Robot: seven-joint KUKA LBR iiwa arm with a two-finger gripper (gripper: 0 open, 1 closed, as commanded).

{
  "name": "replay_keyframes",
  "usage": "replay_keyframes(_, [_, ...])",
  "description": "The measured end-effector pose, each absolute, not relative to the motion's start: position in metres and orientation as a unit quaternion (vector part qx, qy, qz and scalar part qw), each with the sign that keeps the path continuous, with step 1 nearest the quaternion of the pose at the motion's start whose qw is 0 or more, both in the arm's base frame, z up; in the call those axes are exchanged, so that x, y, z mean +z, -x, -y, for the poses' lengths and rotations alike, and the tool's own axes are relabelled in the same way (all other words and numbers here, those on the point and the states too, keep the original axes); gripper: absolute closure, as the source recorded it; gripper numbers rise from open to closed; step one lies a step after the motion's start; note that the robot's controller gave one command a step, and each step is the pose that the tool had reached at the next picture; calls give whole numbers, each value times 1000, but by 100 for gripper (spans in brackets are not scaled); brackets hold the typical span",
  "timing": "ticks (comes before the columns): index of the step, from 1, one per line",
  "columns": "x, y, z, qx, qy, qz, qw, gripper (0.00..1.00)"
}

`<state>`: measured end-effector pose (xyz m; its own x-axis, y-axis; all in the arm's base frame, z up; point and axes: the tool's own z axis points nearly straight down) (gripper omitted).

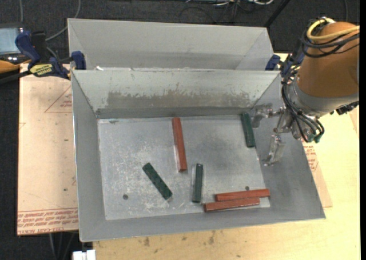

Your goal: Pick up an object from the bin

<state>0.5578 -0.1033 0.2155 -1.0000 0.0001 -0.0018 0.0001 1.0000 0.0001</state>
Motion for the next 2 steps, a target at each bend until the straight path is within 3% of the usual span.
replay_keyframes(1, [154, -485, 47, 2, 305, -952, -1, 0])
replay_keyframes(2, [122, -478, 75, 1, 347, -938, -1, 0])
